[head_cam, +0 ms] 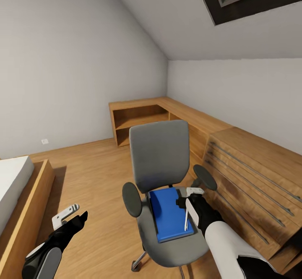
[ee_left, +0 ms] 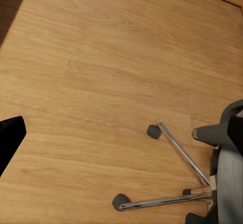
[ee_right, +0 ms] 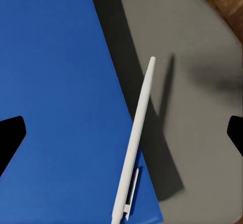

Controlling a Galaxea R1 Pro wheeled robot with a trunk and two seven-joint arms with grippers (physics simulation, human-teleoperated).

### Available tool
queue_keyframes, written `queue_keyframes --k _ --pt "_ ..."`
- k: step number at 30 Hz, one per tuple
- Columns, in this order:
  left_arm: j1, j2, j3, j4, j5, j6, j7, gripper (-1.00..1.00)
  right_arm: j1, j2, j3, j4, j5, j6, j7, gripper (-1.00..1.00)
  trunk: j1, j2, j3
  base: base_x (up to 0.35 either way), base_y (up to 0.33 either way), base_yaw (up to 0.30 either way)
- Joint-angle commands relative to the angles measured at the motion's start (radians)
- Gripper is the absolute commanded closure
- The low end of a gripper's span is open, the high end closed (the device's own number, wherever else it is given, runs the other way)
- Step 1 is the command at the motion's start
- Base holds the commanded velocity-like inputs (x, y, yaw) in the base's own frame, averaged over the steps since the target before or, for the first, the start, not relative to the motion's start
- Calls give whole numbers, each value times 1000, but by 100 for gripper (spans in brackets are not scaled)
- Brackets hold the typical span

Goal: In the bedroom, organize the workspace by keeping the computer under the desk, ensuring the monitor is on the desk, placing the keyboard on the desk next to the monitor, placing the mouse on the desk next to the keyboard, moving the folder from the swivel chair onto the desk next to the mouse, stacking the notebook on top of the folder with the pen on top of the notebook, and positioning the swivel chair next to the desk.

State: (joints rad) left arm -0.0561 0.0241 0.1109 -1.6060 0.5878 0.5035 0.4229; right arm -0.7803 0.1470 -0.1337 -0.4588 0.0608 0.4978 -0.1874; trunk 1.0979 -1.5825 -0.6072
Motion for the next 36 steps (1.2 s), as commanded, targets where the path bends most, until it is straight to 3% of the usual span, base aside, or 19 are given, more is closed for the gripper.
queue_keyframes --k 1,27,31,36 --pt "-1 0 0 -2 10 3 8 -100 -1 1 -6 -1 6 5 0 -100 4 -8 -4 0 0 0" --pt "-1 0 0 0 10 3 9 -100 -1 2 -7 32 4 6 -1 -100 104 -190 -86 0 0 0" --pt "-1 0 0 0 10 3 10 -100 -1 2 -7 31 4 6 -1 -100 104 -190 -86 0 0 0" --pt "-1 0 0 0 10 3 10 -100 -1 1 -7 31 4 6 -1 -100 123 -225 -101 0 0 0"
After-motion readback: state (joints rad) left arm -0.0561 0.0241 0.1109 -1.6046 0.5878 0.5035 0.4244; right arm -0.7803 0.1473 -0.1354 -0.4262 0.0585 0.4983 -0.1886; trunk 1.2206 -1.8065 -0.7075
